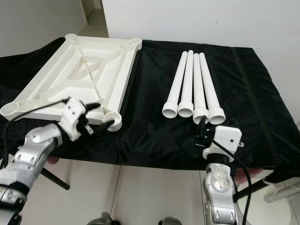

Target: Building children table

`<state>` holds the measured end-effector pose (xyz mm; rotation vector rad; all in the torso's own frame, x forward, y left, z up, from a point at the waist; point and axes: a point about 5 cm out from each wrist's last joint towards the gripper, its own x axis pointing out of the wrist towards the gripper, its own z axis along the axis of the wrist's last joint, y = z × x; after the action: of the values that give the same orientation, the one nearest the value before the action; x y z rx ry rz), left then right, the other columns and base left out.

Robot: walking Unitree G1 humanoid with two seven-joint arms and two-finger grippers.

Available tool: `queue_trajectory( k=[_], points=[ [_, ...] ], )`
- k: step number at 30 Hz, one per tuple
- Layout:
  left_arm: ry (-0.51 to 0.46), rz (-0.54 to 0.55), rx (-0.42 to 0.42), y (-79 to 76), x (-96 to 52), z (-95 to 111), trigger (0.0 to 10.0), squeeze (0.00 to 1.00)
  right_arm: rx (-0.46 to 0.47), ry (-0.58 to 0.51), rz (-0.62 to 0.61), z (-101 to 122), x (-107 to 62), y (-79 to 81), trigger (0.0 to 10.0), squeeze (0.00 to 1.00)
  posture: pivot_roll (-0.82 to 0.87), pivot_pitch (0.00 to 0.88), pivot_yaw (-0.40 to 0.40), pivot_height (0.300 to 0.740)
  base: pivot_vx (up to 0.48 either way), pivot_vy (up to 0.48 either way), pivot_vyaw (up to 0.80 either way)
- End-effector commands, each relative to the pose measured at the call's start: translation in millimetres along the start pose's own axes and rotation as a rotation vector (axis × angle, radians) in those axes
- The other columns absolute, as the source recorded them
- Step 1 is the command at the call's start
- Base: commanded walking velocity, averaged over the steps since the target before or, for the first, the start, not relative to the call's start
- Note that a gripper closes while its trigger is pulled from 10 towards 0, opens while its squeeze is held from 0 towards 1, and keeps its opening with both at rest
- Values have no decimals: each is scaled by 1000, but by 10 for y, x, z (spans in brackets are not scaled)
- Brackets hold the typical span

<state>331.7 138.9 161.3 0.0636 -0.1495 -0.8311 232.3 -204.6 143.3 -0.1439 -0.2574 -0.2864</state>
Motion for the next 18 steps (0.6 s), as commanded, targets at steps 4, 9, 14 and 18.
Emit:
queue_trajectory(
  k=[4,9,14,18],
  points=[
    [-21,361,-146,30,61,-65,10000,0,27,10,-22,9,8,14,10000,0,-8,0,32,740,0,0,0],
    [-37,380,-144,43,74,-62,10000,0,50,21,-32,6,17,8,10000,0,-9,0,29,740,0,0,0],
    [-32,385,-143,57,102,-69,10000,0,56,27,-37,5,21,3,10000,0,-3,0,24,740,0,0,0],
    [-35,379,-139,71,159,-67,10000,0,42,9,-34,46,42,-12,10000,0,-4,0,19,740,0,0,0]
  ],
)
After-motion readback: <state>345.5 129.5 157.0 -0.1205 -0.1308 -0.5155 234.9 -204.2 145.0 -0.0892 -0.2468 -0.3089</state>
